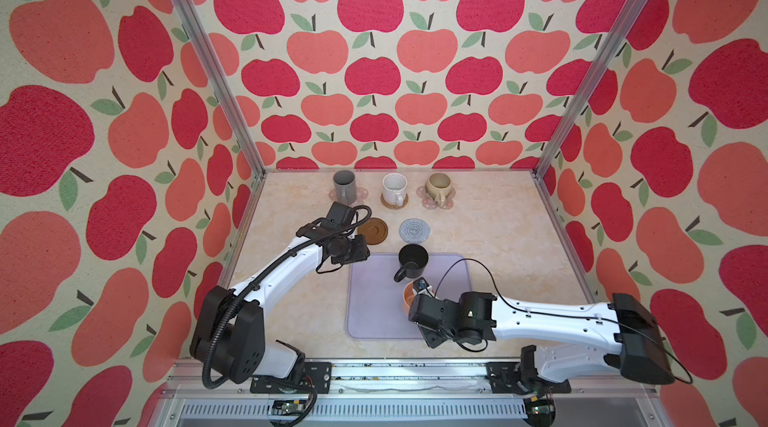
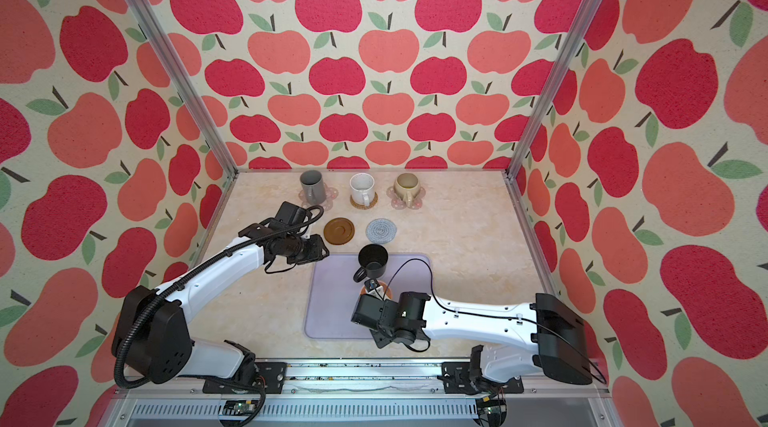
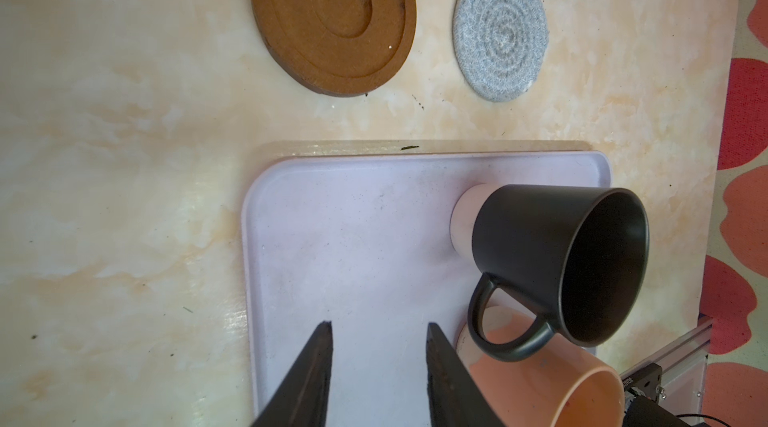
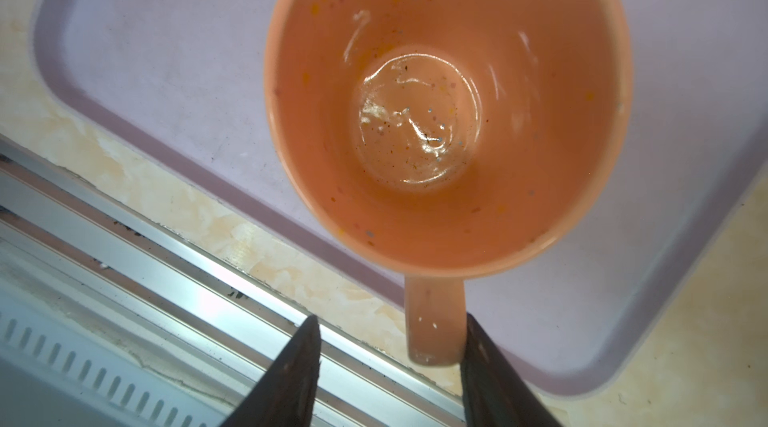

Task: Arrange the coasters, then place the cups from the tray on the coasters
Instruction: 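Close the right gripper on the orange mug near its handle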

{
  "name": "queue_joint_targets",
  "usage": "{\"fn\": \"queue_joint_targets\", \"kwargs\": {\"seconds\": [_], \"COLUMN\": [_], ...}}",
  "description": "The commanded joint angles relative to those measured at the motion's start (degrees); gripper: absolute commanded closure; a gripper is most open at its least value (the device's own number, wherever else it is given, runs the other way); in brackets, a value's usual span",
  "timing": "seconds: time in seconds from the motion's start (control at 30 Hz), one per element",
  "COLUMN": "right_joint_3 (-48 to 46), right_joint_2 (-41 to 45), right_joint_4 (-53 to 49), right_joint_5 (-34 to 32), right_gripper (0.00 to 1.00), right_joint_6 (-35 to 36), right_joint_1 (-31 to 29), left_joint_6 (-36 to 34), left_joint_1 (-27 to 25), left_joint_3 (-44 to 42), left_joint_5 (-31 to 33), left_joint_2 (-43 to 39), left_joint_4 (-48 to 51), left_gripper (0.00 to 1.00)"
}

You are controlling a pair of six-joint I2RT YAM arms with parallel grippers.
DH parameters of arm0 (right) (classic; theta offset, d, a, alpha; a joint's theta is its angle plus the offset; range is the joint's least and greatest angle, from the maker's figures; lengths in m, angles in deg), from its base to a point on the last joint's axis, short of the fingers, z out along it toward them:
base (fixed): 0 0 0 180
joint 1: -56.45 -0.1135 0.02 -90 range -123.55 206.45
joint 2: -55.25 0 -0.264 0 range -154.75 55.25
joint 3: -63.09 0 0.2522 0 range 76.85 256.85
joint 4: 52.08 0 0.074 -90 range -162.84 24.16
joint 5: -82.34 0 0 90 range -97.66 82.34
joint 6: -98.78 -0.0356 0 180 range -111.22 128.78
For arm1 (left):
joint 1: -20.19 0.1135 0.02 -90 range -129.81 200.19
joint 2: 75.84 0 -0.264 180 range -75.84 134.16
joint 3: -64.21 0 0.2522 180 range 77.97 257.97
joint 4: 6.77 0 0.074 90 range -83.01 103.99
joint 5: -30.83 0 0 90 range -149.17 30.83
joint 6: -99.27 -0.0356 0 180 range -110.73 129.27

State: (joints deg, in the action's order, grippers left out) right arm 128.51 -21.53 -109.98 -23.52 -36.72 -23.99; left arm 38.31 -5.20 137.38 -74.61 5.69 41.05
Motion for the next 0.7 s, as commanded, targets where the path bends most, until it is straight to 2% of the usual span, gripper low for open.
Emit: {"fn": "queue_joint_targets", "kwargs": {"seconds": [0.0,0.37,0.67], "right_joint_3": [0.02,1.89,1.83], "right_joint_2": [-1.61,-4.68,-3.79], "right_joint_4": [1.18,3.40,2.74], "right_joint_5": [1.50,4.60,3.89], "right_gripper": [0.45,0.44,0.46], "right_joint_6": [3.17,8.62,7.56], "right_joint_1": [0.42,3.59,4.16], "left_joint_6": [-0.39,-0.10,-0.13], "left_joint_1": [-0.28,-0.11,-0.01], "left_joint_3": [1.84,0.44,0.64], "left_joint_5": [1.14,2.26,1.82], "left_joint_2": [0.06,-1.52,-0.96], "left_joint_4": [1.70,2.41,2.32], "left_gripper": [0.60,0.60,0.60]}}
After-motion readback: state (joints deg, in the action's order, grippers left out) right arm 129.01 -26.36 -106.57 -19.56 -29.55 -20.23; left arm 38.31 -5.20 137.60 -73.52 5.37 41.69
